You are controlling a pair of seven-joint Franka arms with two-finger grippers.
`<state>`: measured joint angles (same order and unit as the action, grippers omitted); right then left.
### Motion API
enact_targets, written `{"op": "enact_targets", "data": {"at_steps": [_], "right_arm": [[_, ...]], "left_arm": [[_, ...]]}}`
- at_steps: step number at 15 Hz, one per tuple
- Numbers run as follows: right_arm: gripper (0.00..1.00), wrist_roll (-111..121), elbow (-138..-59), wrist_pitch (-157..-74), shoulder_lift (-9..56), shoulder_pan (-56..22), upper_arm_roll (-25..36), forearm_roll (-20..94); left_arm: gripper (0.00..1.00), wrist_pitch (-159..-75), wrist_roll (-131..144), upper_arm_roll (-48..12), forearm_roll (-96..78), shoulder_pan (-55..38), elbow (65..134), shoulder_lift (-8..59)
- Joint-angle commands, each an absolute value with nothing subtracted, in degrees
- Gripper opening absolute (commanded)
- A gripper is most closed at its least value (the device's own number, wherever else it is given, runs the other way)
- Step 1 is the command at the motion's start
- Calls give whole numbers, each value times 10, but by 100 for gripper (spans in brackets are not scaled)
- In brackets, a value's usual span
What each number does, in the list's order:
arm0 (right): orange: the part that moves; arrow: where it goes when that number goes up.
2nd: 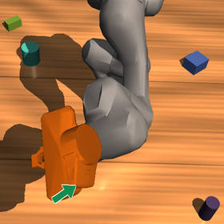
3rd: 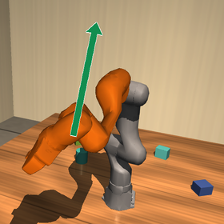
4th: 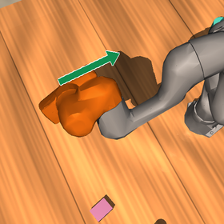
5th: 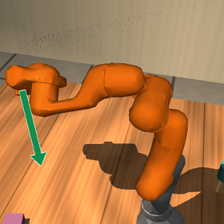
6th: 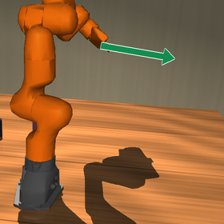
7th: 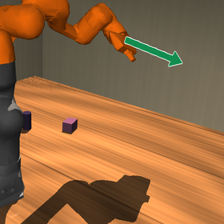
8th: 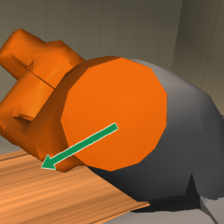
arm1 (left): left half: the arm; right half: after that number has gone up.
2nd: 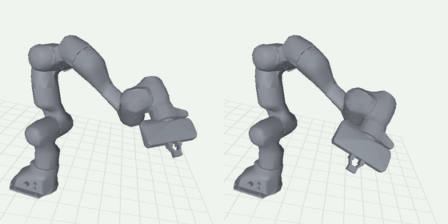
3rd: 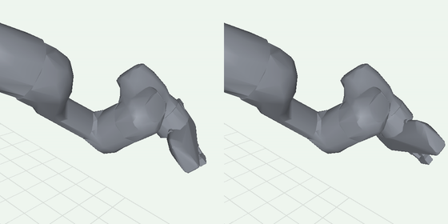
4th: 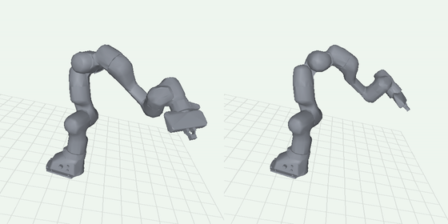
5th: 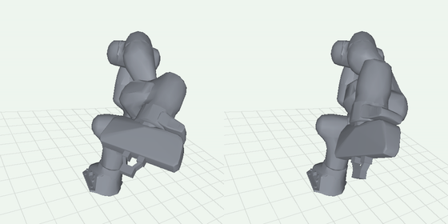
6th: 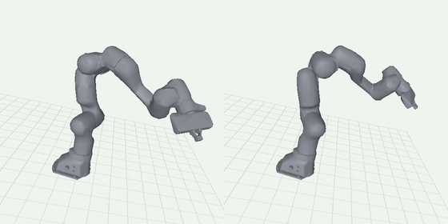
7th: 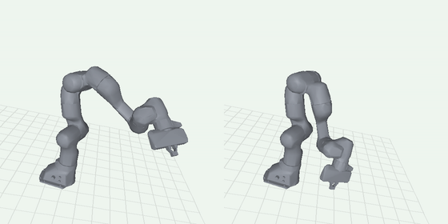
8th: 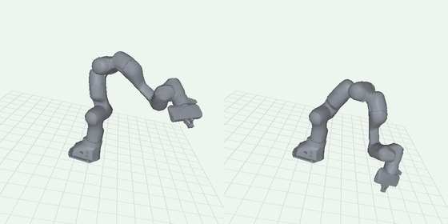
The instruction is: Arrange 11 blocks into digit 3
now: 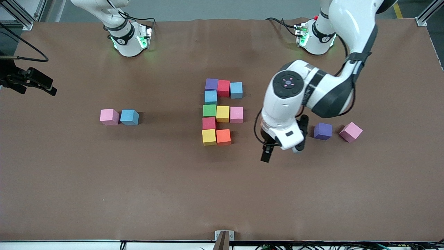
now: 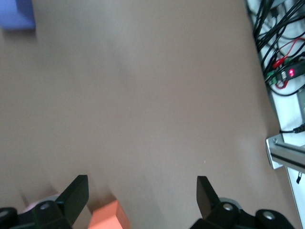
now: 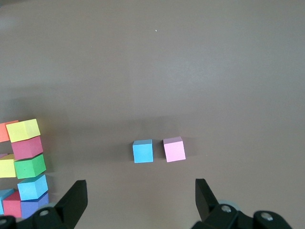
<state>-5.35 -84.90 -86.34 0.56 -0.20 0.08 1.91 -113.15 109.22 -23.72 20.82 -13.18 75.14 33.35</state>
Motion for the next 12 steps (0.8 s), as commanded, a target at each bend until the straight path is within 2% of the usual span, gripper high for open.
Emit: {"op": "enact_targets", "data": {"at_steps": [1, 12], "right_arm": [[100, -50, -843, -862, 7, 4, -4, 21], [100, -50, -843, -862, 7, 4, -4, 19]], "left_arm": [[100, -1130, 1014, -239, 187, -94, 808, 288], [100, -1130, 695, -240, 107, 54, 960, 169]]}}
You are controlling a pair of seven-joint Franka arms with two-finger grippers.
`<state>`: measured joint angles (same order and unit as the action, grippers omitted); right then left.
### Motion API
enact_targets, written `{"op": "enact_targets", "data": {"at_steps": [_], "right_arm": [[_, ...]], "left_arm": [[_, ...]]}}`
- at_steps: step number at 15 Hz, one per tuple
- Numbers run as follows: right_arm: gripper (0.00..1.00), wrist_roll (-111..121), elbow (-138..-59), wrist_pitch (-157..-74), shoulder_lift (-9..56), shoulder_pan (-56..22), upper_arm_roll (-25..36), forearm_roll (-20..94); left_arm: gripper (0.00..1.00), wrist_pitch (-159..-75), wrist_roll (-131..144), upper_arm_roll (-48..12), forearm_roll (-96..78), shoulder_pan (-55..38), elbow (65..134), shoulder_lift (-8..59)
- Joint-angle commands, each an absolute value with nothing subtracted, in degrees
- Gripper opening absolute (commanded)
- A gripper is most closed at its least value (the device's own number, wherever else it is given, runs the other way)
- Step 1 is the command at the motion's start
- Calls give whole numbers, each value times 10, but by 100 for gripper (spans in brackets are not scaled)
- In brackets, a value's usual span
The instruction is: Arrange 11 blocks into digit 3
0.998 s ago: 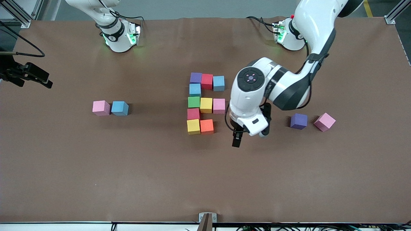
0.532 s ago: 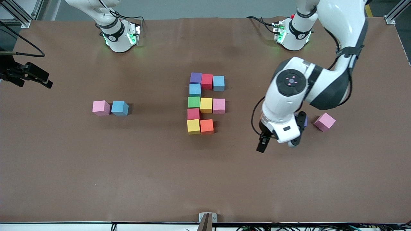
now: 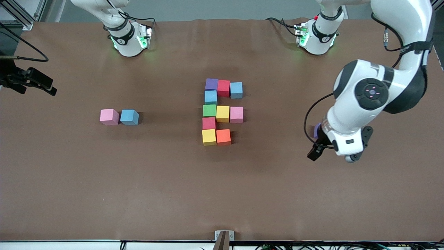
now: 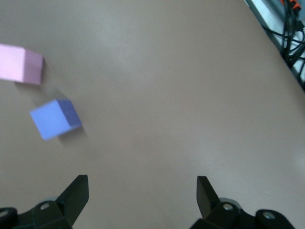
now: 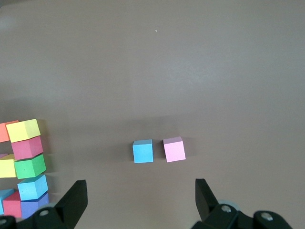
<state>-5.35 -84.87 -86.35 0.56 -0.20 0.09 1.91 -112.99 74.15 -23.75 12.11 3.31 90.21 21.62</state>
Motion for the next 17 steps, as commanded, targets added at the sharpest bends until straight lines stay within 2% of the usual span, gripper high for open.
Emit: {"op": "enact_targets", "data": {"at_steps": [1, 9, 17], "right_arm": [[100, -50, -843, -862, 7, 4, -4, 20], [100, -50, -843, -862, 7, 4, -4, 18], [100, -50, -843, -862, 7, 4, -4, 18]], "left_arm": [[100, -1130, 672, -239, 107, 63, 975, 158], [100, -1130, 483, -239, 106, 141, 1072, 100], [100, -1139, 353, -239, 105, 192, 1130, 88]]}}
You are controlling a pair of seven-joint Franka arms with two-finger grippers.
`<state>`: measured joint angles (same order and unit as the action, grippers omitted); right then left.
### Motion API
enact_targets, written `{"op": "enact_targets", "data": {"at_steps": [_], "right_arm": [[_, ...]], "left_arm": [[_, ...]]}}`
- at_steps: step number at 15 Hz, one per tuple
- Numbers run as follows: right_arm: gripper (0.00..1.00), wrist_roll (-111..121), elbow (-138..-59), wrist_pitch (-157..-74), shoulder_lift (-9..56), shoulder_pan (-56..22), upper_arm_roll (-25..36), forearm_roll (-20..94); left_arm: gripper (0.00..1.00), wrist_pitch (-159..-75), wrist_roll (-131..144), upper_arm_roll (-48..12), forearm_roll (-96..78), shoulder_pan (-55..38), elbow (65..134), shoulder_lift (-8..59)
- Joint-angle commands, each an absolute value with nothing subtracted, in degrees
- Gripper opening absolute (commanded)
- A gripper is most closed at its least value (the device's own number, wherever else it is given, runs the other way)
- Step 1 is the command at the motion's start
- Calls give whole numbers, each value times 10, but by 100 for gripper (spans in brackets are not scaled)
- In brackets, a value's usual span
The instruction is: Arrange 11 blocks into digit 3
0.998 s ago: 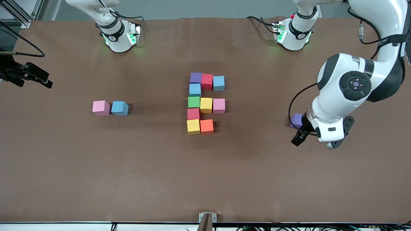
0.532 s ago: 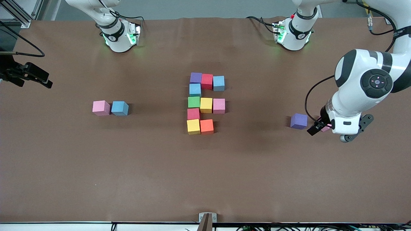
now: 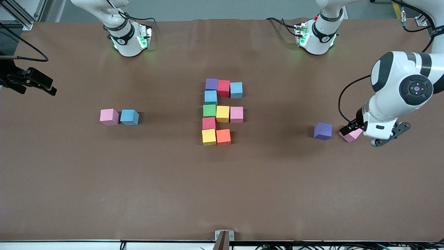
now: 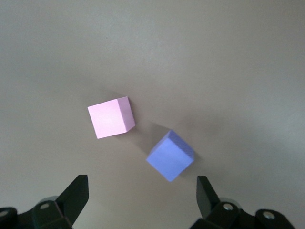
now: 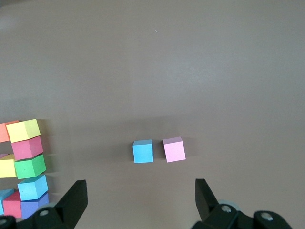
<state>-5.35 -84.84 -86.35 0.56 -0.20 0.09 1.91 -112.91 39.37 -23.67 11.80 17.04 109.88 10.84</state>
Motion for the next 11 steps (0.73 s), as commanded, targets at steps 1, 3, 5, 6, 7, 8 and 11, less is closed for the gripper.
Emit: {"op": "enact_targets", "data": {"at_steps": [1, 3, 5, 6, 7, 8, 11], "right_arm": [[100, -50, -843, -862, 7, 4, -4, 18], [100, -50, -843, -862, 7, 4, -4, 19], [100, -50, -843, -862, 7, 3, -4, 19], [100, -50, -843, -862, 7, 3, -4, 18], [100, -50, -843, -862, 7, 3, -4, 18], [100, -50, -843, -862, 7, 3, -4, 18], [100, -50, -843, -862, 7, 2, -4, 18]], "left_arm": [[100, -1150, 338, -239, 105, 201, 1142, 88], [100, -1179, 321, -239, 105, 205, 1165, 89], [100, -1216, 317, -238, 105, 207, 1191, 94], [100, -1239, 316, -238, 105, 207, 1204, 98], [100, -1264, 312, -238, 106, 207, 1217, 103], [100, -1286, 309, -239, 105, 207, 1228, 106], [100, -1313, 277, -256, 106, 202, 1231, 134]]}}
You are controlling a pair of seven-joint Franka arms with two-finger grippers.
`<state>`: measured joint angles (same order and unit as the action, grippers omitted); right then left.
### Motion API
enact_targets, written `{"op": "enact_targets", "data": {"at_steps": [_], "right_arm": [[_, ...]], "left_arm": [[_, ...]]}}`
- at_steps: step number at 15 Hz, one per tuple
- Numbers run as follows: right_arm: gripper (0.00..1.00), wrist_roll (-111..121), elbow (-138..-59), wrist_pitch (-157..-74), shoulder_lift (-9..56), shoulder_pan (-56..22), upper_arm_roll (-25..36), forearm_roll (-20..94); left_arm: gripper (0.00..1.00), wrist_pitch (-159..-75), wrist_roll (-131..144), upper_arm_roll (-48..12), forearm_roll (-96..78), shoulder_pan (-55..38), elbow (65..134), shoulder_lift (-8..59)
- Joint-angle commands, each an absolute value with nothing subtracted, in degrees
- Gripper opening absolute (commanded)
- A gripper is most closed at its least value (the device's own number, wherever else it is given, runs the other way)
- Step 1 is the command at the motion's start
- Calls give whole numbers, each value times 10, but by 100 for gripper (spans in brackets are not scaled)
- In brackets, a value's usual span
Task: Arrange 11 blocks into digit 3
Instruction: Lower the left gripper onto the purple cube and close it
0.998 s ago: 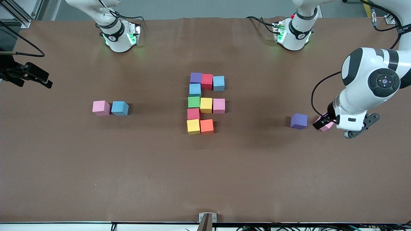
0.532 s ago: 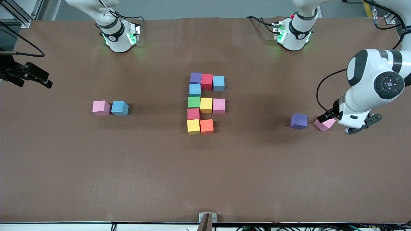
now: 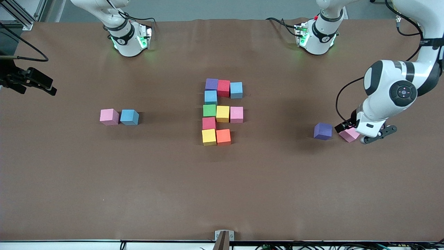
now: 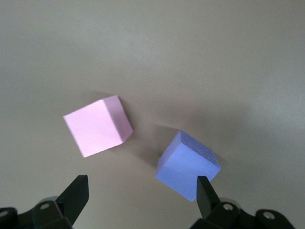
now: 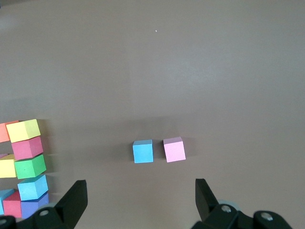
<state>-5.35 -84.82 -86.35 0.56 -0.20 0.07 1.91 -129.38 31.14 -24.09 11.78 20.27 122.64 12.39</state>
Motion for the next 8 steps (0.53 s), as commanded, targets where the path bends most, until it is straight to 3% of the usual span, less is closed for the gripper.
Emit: {"op": "enact_targets", "data": {"at_steps": [1, 8], "right_arm": [[100, -50, -843, -862, 7, 2, -4, 18], [100, -50, -843, -862, 7, 2, -4, 18]], "left_arm": [[100, -1318, 254, -259, 106, 204, 1231, 138], [100, -1353, 157, -268, 106, 204, 1230, 195]]}}
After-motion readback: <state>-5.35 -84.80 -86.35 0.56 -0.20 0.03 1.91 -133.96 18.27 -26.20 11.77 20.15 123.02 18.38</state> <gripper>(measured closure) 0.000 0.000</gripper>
